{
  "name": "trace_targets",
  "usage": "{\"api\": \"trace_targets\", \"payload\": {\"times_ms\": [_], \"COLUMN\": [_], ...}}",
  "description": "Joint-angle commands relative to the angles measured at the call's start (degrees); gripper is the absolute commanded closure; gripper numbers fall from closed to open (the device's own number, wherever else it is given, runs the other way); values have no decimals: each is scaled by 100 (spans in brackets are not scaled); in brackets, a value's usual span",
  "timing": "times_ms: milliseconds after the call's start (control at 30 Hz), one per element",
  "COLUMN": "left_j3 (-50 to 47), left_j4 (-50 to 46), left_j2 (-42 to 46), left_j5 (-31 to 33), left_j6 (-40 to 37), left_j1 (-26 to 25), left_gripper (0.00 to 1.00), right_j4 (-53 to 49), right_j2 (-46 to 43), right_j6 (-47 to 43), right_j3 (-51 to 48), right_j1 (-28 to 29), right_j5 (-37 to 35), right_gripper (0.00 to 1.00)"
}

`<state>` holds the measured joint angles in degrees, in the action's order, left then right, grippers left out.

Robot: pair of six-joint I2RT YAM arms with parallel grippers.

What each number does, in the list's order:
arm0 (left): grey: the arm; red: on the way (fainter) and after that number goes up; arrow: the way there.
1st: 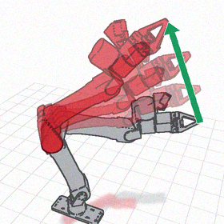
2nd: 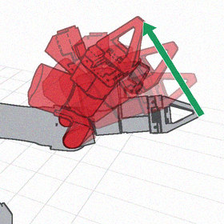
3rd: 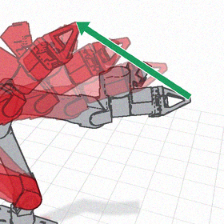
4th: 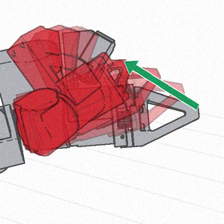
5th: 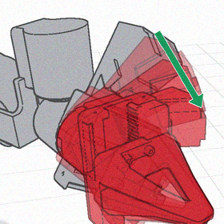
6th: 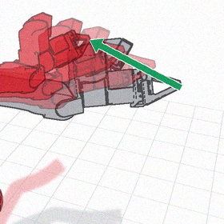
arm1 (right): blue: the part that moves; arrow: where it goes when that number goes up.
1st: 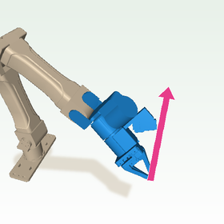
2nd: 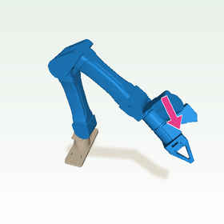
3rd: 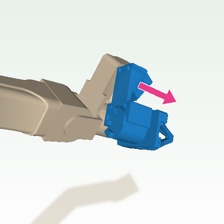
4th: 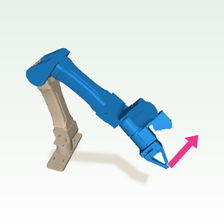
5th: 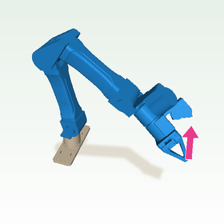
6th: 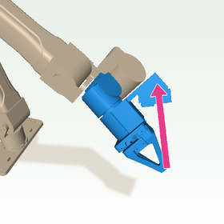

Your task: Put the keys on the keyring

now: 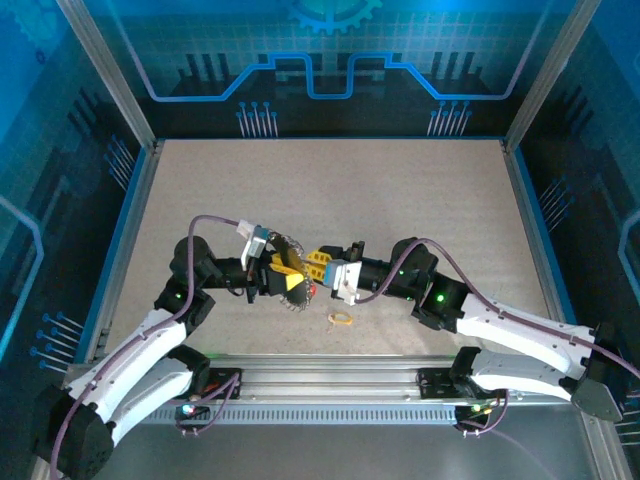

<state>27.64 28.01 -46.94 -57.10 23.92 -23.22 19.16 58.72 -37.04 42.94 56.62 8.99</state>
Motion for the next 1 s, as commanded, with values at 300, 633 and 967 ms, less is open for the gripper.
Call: {"api": "trace_targets", "payload": {"times_ms": [300, 633, 967], "left_j3": [160, 56, 23], "left_j4": [549, 794, 740], "left_j2": [-16, 18, 21], "left_j5": [-37, -3, 63], "left_j6": [121, 226, 181], "left_j1": [-41, -42, -42], "left_gripper": [100, 100, 100], "right_j4": [167, 298, 257], "right_j2": [4, 112, 160], "right_j6": [-6, 66, -120], "right_j3": [-49, -4, 103], "right_j1": [33, 56, 194], "right_j5": [-45, -358, -662], "right_gripper": [70, 77, 100]}}
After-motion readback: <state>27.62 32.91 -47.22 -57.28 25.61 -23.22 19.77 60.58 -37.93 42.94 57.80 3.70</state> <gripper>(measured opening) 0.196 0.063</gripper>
